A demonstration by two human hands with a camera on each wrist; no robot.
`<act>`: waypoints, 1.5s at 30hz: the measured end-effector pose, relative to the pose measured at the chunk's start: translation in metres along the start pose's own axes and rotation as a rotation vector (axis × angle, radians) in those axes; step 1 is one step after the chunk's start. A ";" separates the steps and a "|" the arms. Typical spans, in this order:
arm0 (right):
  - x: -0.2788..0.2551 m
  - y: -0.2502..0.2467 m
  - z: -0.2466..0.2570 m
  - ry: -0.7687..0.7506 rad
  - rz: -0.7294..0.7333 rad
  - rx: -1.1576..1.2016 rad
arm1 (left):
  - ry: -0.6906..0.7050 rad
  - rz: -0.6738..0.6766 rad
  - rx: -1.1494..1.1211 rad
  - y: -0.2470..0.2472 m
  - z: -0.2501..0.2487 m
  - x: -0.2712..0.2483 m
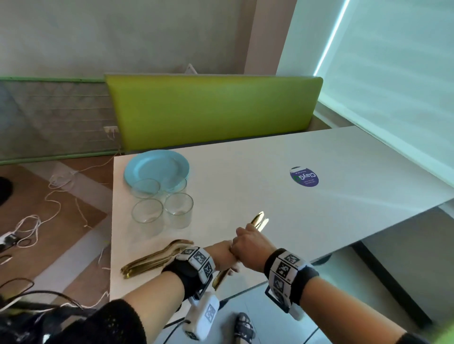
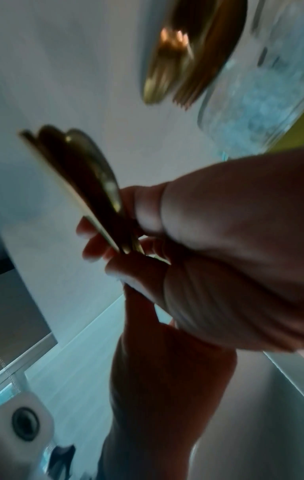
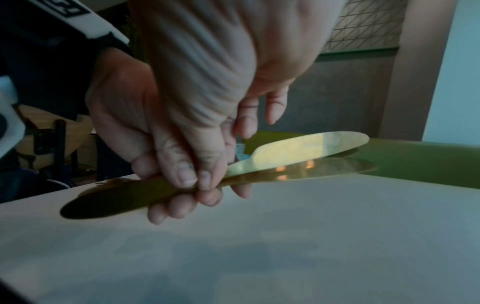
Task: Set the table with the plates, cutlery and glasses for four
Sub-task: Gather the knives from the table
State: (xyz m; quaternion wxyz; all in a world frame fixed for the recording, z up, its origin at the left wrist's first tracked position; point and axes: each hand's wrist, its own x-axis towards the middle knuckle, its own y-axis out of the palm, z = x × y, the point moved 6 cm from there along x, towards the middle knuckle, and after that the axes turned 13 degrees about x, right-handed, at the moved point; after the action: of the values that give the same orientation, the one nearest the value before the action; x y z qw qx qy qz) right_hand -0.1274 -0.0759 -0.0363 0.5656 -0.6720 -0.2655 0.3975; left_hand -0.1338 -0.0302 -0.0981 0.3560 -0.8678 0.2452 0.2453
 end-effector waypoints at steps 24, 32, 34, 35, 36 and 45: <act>-0.030 0.023 0.021 0.292 -0.096 0.353 | -0.259 -0.413 0.540 -0.006 0.147 -0.068; -0.037 0.028 -0.004 0.401 -0.057 0.368 | -0.373 -0.344 0.719 -0.027 0.147 -0.073; -0.038 0.027 -0.008 0.414 -0.067 0.373 | -0.322 -0.345 0.700 -0.027 0.146 -0.071; -0.038 0.028 -0.009 0.419 -0.067 0.371 | -0.295 -0.314 0.706 -0.026 0.145 -0.072; -0.037 0.028 -0.011 0.424 -0.065 0.369 | -0.287 -0.291 0.714 -0.026 0.145 -0.072; -0.026 0.025 -0.011 0.409 -0.063 0.372 | -0.224 -0.359 0.697 -0.035 0.140 -0.075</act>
State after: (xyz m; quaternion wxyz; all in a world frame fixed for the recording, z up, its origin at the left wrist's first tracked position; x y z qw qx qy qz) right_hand -0.1349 -0.1082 -0.0538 0.7331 -0.6143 -0.0891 0.2779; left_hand -0.2049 0.1134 -0.1234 0.6903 -0.6922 0.1180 0.1744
